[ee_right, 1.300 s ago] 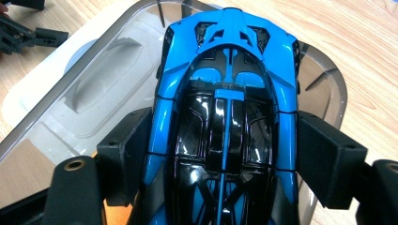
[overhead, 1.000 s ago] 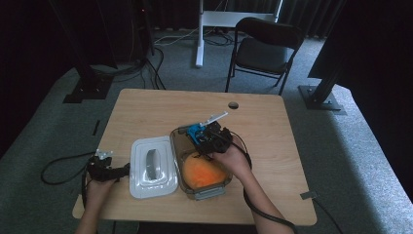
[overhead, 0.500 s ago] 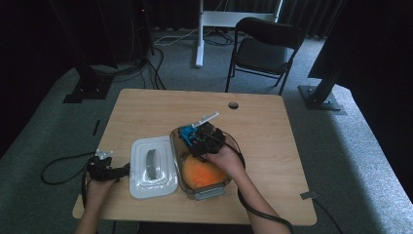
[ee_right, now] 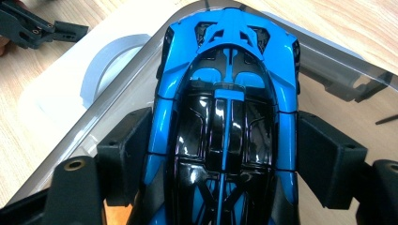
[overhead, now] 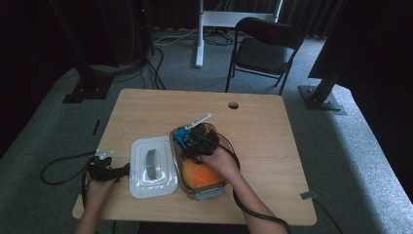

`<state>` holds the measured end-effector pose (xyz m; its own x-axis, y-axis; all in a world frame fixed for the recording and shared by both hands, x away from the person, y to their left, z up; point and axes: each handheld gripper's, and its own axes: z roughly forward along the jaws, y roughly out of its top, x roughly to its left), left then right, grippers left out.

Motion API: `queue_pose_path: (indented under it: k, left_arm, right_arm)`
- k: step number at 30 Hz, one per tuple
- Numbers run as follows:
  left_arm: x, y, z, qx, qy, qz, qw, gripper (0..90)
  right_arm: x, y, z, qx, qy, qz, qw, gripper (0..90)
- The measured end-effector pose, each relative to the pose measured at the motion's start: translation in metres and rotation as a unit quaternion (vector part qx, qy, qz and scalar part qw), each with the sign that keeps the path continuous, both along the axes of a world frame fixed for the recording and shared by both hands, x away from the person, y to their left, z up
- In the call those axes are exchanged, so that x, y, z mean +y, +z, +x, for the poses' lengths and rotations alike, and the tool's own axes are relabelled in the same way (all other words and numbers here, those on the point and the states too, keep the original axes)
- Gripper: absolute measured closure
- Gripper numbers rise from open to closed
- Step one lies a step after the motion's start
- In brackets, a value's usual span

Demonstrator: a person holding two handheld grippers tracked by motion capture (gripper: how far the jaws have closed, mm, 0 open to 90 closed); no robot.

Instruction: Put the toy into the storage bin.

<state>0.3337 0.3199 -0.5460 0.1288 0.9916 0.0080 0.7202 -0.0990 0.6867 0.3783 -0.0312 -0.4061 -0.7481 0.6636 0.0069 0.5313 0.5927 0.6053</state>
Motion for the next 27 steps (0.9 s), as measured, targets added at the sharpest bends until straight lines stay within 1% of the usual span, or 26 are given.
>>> queue_pose_path:
  k: [2,4,9,10,15,17,21,24,27]
  left_arm:
    - [0.0,0.0,0.0,0.001,0.0,0.0,1.0,0.7]
    - [0.0,0.0,0.0,0.001,0.0,0.0,1.0,0.7]
    - [0.0,0.0,0.0,0.002,-0.001,0.0,1.0,0.7]
    - [0.0,0.0,0.0,0.001,-0.001,0.0,1.0,0.7]
    - [0.0,0.0,0.0,0.001,0.0,-0.001,1.0,0.7]
    - [0.0,0.0,0.0,0.0,0.0,-0.001,1.0,0.7]
    - [0.0,0.0,0.0,0.0,0.001,-0.002,1.0,0.8]
    - [0.0,0.0,0.0,0.0,0.0,-0.001,1.0,0.7]
    - [0.0,0.0,0.0,0.0,0.0,-0.001,1.0,0.7]
  right_arm:
    - [0.0,-0.001,-0.001,0.002,-0.001,-0.003,1.0,24.9]
    - [0.0,-0.002,-0.005,0.0,0.001,-0.009,1.0,24.9]
    - [0.001,-0.003,-0.013,0.0,-0.003,-0.016,0.9999,24.9]
    - [0.002,-0.004,-0.014,-0.002,-0.001,-0.021,0.9998,24.9]
    - [0.002,-0.007,-0.02,0.007,0.007,-0.029,0.9995,24.8]
    - [0.002,-0.008,-0.021,0.008,0.009,-0.032,0.9994,24.8]
    - [0.003,-0.012,-0.019,0.015,0.005,-0.028,0.9995,24.7]
    - [0.003,-0.019,-0.015,0.025,0.0,-0.027,0.9993,24.7]
    - [0.003,-0.021,-0.014,0.026,-0.003,-0.023,0.9994,24.7]
